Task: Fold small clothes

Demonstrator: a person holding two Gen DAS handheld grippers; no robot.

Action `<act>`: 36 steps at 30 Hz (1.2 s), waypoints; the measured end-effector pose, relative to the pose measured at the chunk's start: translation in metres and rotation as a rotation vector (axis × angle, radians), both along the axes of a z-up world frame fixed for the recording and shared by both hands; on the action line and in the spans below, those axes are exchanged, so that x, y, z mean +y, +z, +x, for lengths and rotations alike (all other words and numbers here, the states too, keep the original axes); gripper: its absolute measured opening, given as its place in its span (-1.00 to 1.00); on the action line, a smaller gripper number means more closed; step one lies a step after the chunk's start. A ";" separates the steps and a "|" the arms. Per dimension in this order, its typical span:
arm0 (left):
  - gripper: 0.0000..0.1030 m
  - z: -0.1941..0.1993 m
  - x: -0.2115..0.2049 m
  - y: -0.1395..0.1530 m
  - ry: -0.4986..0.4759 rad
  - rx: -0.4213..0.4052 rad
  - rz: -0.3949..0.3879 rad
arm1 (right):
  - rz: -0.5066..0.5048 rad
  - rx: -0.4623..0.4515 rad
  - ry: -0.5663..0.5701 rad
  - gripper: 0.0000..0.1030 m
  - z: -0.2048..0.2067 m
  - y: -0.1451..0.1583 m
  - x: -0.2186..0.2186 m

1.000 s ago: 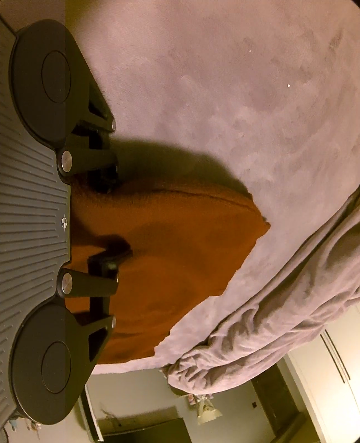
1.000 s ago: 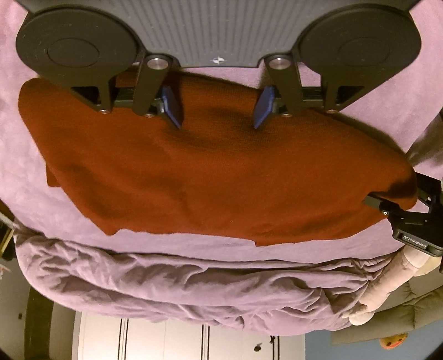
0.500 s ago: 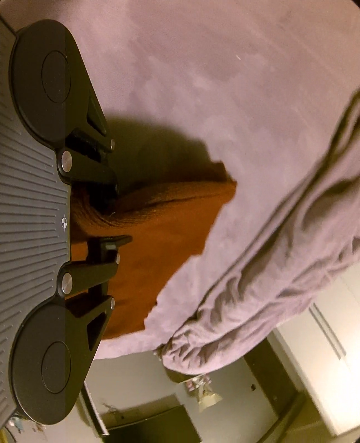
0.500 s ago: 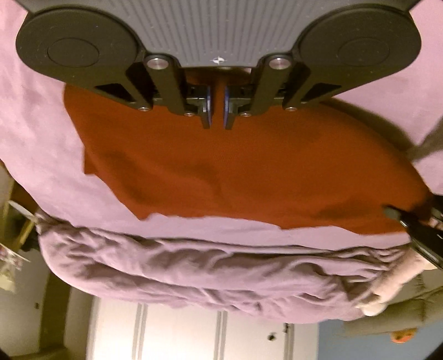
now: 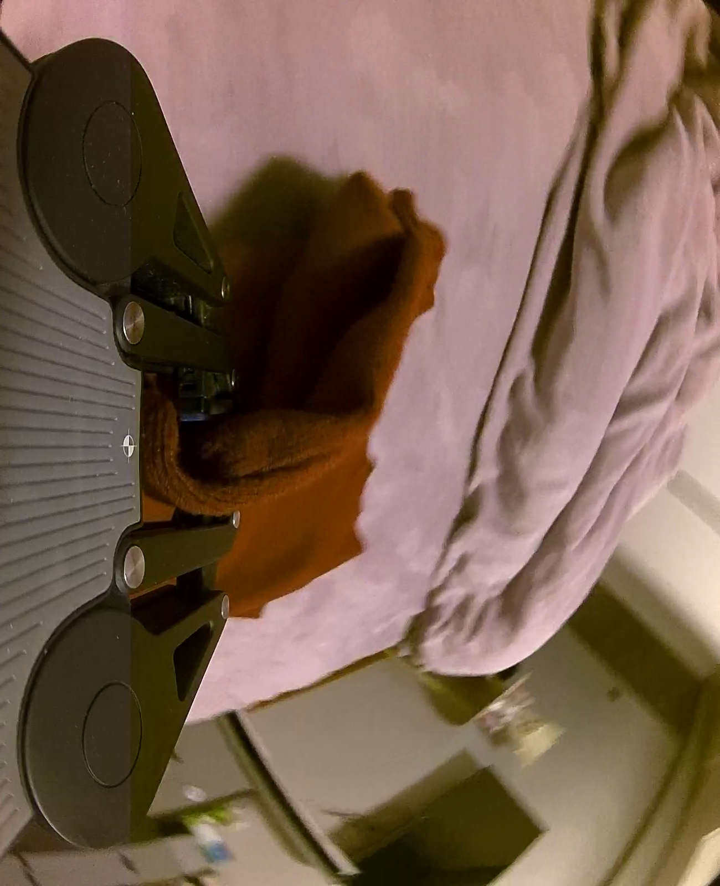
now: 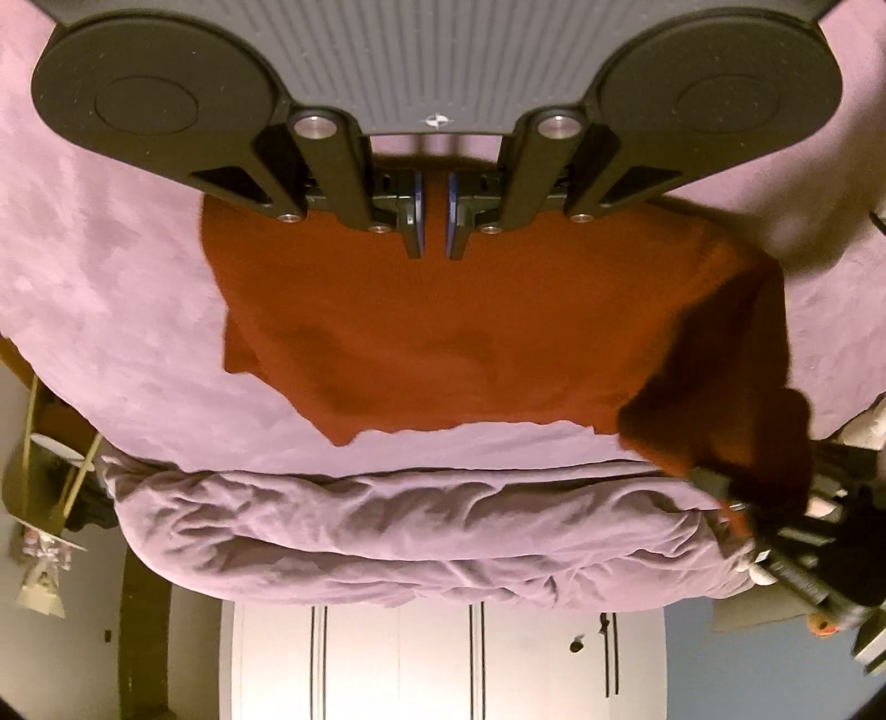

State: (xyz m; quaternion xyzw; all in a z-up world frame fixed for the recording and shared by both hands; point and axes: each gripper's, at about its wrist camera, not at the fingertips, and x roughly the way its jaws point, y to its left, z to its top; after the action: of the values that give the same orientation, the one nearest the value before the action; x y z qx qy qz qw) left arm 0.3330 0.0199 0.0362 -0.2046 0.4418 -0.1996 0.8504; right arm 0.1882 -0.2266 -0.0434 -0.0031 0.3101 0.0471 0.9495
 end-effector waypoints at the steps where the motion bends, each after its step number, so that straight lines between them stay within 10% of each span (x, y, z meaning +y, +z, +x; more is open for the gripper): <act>1: -0.64 -0.001 -0.013 -0.005 -0.024 -0.003 0.019 | 0.004 0.002 -0.004 -0.86 0.000 -0.001 -0.003; 7: -0.02 -0.004 -0.085 -0.048 -0.187 0.035 0.163 | 0.031 0.035 -0.022 -0.86 -0.003 -0.009 -0.015; 15: 0.01 -0.043 -0.038 -0.009 -0.149 -0.063 0.065 | 0.073 0.053 -0.008 -0.86 -0.003 -0.009 -0.026; 22: 0.11 -0.043 0.012 -0.016 0.091 -0.065 0.278 | 0.276 0.050 -0.014 -0.85 0.024 0.010 -0.038; 30: 0.11 -0.037 -0.001 -0.055 0.105 -0.018 0.315 | 0.655 0.230 0.010 -0.17 0.091 -0.011 -0.049; 36: 0.11 -0.042 -0.005 -0.059 0.094 -0.047 0.332 | 0.652 0.262 0.047 -0.12 0.116 -0.017 -0.025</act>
State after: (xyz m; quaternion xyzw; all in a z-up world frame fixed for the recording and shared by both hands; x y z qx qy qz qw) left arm 0.2911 0.0146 -0.0225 -0.0773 0.4386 -0.0887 0.8910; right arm 0.3044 -0.2515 -0.0600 0.2989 0.3976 0.1656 0.8515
